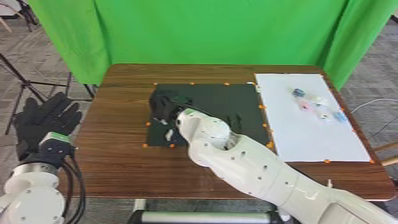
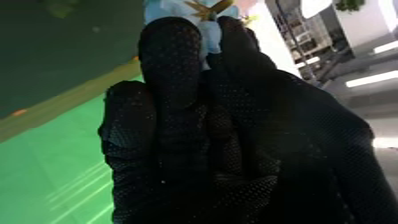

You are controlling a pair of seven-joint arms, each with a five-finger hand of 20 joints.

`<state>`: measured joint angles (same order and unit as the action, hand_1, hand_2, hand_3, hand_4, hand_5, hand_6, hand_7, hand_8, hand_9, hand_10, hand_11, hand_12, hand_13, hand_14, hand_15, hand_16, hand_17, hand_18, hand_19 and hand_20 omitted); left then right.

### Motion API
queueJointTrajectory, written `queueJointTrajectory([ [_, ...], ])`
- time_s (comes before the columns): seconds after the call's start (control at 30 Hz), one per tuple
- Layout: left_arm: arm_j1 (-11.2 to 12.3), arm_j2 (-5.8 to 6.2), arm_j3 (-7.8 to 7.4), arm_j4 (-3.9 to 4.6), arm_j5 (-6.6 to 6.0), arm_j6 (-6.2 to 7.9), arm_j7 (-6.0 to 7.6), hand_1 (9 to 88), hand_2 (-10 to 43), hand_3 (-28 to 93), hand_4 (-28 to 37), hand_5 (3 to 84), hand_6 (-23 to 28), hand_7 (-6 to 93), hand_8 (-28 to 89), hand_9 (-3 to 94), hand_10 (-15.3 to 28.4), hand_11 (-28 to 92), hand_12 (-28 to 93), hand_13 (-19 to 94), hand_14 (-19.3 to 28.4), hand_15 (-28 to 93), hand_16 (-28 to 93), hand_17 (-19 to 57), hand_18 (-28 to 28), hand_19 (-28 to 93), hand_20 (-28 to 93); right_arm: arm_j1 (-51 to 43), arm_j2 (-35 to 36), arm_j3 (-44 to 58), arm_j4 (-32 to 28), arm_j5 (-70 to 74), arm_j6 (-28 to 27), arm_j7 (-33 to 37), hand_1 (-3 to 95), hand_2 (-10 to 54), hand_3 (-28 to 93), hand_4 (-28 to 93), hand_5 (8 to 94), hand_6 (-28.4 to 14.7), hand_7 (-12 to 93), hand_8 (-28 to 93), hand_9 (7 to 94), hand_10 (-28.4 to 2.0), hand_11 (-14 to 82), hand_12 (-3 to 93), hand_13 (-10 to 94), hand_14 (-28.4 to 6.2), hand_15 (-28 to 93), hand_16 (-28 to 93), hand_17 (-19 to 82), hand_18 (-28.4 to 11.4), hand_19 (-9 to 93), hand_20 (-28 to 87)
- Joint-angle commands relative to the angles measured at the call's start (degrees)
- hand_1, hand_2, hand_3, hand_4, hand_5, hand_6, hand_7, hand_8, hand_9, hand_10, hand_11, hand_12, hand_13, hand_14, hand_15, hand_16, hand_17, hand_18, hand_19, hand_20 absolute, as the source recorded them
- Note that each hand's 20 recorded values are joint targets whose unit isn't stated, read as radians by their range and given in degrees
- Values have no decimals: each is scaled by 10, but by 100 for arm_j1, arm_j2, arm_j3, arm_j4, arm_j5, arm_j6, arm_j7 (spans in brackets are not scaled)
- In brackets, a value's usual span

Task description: Arrange flowers

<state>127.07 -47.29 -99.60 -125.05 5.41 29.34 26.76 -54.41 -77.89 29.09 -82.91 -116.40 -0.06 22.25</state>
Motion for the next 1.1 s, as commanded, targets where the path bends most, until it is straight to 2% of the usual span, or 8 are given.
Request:
queueJointTrajectory([
  [0.03, -90, -27, 97, 28, 64, 56, -44, 272, 120, 730, -283, 467, 84, 230, -131, 423, 152, 329, 83, 314, 168, 570, -115, -40, 154, 443, 120, 54, 52, -277, 248, -518, 139, -223, 674, -95, 732, -283, 595, -4, 579, 101, 773, -92, 228, 494, 793, -14, 373, 492, 522, -100, 925, 120],
  [0.17, -41, -44, 76, -4, 116, 4, -84, 272, 121, 730, -283, 468, 84, 229, -130, 423, 152, 330, 84, 314, 169, 571, -113, -39, 154, 443, 120, 20, 81, -278, 197, -581, 105, -57, 664, -95, 728, -283, 593, -3, 582, 99, 769, -91, 229, 494, 787, -18, 372, 491, 519, -107, 911, 123],
  [0.4, 82, -51, -26, -35, 34, 5, -12, 272, 122, 730, -283, 468, 85, 228, -131, 422, 152, 327, 83, 313, 168, 567, -114, -39, 153, 442, 119, 13, 92, -262, 134, -521, 267, 21, 586, -95, 733, -283, 575, -9, 551, 57, 740, -99, 208, 456, 741, -39, 428, 483, 444, -182, 856, 287],
  [0.57, 103, -52, -44, -34, 3, -1, 13, 272, 123, 729, -283, 468, 85, 225, -129, 421, 152, 324, 85, 313, 168, 563, -111, -40, 153, 441, 120, 29, 110, -265, 84, -553, 267, 11, 544, -95, 721, -283, 565, -14, 500, 42, 710, -102, 212, 442, 710, -56, 495, 453, 431, -185, 858, 315],
  [0.67, 142, -44, -66, -51, -4, -12, 27, 271, 122, 730, -283, 468, 85, 224, -128, 421, 153, 323, 86, 312, 168, 563, -110, -40, 154, 441, 121, 9, 124, -257, 54, -581, 265, 26, 486, -95, 769, -283, 561, -15, 468, 29, 665, -120, 298, 366, 692, -75, 547, 415, 424, -187, 855, 332],
  [0.8, 176, -69, -100, -60, -7, 12, 13, 272, 121, 731, -283, 467, 84, 224, -128, 420, 152, 318, 86, 311, 168, 560, -110, -40, 154, 439, 121, -3, 117, -259, 53, -581, 343, 85, 449, -95, 805, -283, 560, -16, 453, -133, 629, -140, 360, 267, 675, -91, 595, 370, 415, -193, 857, 338],
  [1.07, 282, -90, -185, -88, 19, -44, -8, 273, 120, 729, -283, 464, 82, 218, -126, 416, 150, 302, 87, 308, 168, 543, -109, -41, 153, 431, 122, -34, 141, -191, 36, -598, 286, 108, 417, -95, 834, -283, 544, -19, 430, -180, 603, -143, 315, 235, 651, -105, 644, 331, 403, -201, 857, 343],
  [1.1, 189, -92, -146, -48, 18, 1, -34, 273, 120, 730, -283, 464, 82, 217, -125, 416, 150, 301, 89, 308, 168, 541, -107, -41, 153, 429, 122, -30, 157, -207, 18, -576, 295, 115, 415, -95, 834, -283, 544, -19, 428, -179, 602, -143, 314, 234, 649, -106, 647, 332, 402, -200, 857, 344],
])
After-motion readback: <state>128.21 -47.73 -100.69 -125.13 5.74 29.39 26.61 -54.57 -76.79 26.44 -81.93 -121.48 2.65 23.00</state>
